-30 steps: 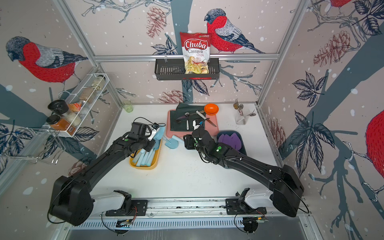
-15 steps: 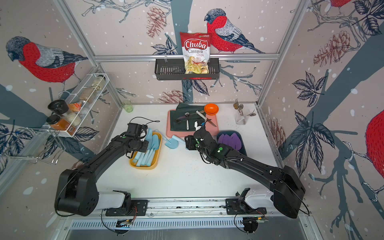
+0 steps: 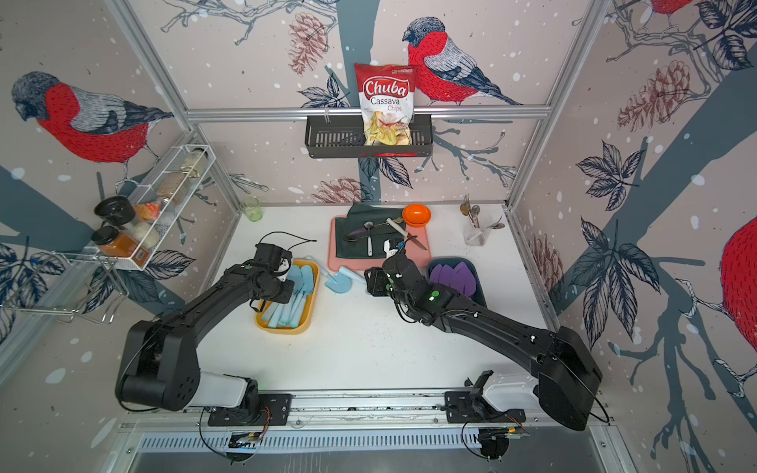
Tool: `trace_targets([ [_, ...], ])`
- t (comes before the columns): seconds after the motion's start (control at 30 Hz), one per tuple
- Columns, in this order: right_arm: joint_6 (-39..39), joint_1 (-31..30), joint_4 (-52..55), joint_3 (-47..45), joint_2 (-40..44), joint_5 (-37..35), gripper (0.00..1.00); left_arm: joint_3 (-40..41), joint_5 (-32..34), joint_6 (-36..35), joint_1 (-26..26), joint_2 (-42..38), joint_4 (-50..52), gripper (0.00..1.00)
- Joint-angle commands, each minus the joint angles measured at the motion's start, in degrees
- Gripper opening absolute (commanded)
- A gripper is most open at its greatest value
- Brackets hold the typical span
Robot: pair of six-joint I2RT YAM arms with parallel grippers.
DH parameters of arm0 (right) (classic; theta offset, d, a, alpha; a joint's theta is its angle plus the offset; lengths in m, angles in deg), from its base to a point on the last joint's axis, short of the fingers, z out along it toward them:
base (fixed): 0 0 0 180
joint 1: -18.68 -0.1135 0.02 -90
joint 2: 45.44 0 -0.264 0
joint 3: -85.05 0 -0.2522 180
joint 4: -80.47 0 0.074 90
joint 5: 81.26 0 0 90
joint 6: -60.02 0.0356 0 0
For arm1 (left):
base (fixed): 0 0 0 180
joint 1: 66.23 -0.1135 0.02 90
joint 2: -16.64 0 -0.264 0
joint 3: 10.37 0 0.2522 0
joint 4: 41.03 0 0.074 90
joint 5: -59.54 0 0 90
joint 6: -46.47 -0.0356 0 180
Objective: Sort the small shovels by color and place them into the storage box
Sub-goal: Place the shovel in the storage box.
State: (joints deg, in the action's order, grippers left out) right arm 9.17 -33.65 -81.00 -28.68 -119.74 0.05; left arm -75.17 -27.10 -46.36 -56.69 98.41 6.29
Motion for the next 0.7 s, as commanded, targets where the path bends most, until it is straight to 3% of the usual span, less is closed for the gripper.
trace_targets([
  [0.0,0.42,0.10,-1.17,0.11,0.20,0.16,0.55,-0.53,-1.14,0.72,-0.22,0.65,0.75,0.35],
  [0.43,0.44,0.08,-1.11,-0.42,0.65,-0.08,0.55,-1.13,-0.92,0.98,-0.31,2.68,1.07,0.31],
  [0.67,0.24,0.56,-1.00,-0.98,0.83,0.09,0.54,-0.28,1.43,-0.39,-0.39,-1.60,-1.23,0.35],
])
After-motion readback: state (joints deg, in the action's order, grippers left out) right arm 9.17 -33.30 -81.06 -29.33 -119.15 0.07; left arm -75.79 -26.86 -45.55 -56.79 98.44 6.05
